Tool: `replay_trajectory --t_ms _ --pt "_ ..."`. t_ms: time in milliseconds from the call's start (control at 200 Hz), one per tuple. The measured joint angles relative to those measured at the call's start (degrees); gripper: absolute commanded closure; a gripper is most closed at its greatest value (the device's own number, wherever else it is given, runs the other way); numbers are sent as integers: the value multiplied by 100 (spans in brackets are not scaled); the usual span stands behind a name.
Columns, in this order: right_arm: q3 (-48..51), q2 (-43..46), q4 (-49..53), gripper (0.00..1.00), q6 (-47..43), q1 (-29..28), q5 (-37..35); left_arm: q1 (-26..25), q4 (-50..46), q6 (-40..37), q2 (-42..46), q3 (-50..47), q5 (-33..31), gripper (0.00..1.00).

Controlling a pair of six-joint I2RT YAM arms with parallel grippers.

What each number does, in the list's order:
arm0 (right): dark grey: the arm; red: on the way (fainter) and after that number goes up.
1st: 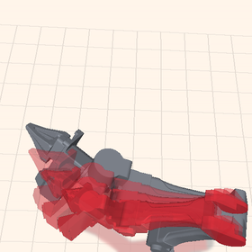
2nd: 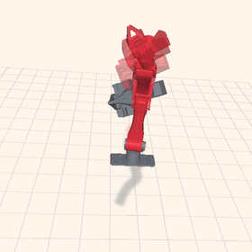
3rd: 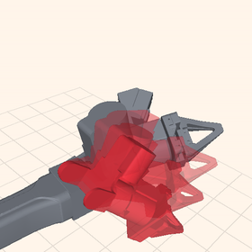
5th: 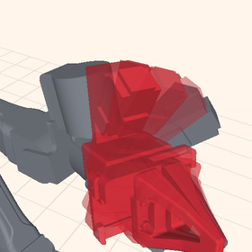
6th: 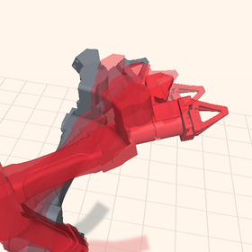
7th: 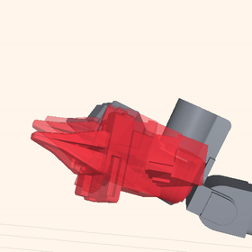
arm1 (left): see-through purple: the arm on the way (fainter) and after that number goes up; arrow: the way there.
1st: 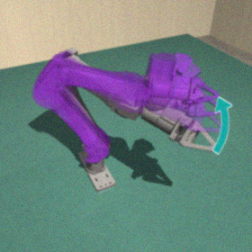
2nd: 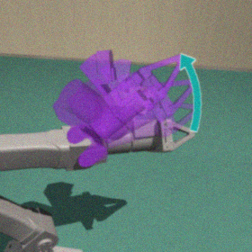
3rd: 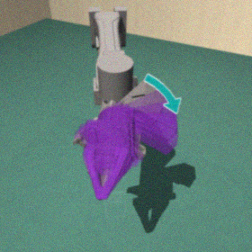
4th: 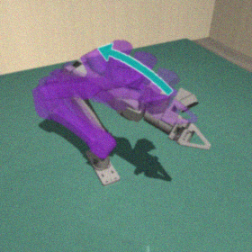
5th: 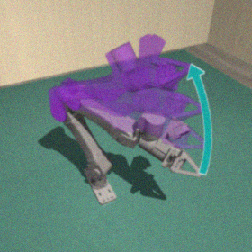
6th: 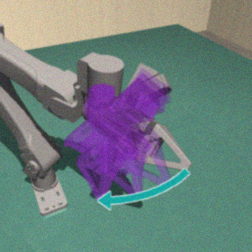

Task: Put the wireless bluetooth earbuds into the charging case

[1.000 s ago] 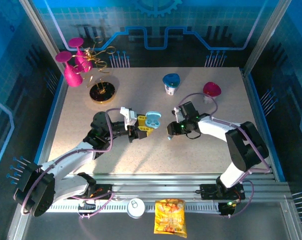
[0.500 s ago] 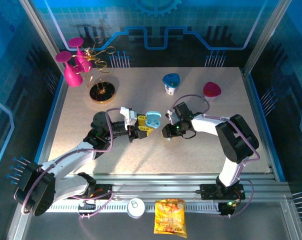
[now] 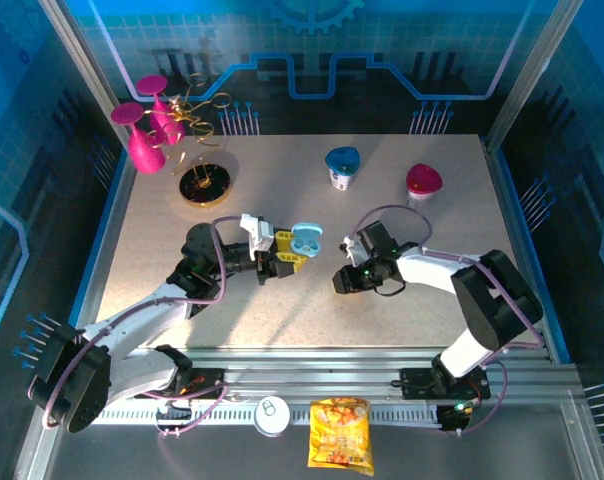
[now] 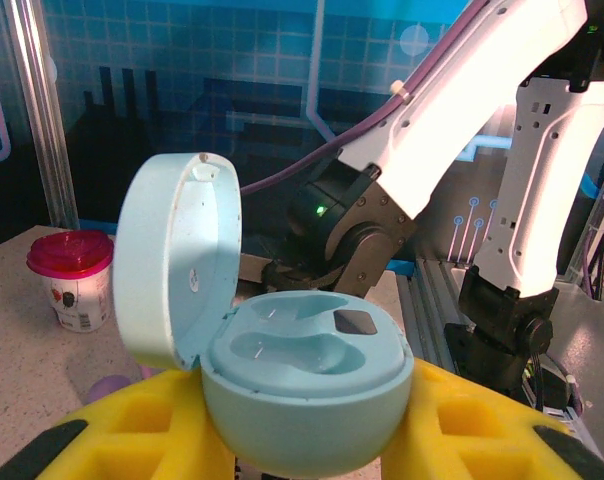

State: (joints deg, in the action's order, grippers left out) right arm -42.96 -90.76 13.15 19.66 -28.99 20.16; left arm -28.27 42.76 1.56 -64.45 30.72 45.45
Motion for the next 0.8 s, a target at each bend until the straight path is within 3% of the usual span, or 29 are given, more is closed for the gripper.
replay_trajectory --t_ms 580,800 --pt "-925 -422 448 64 -282 0 -289 0 9 -2 -11 0 44 66" --pt "-1099 -514 658 64 -181 -254 -546 0 13 -2 -17 0 44 66"
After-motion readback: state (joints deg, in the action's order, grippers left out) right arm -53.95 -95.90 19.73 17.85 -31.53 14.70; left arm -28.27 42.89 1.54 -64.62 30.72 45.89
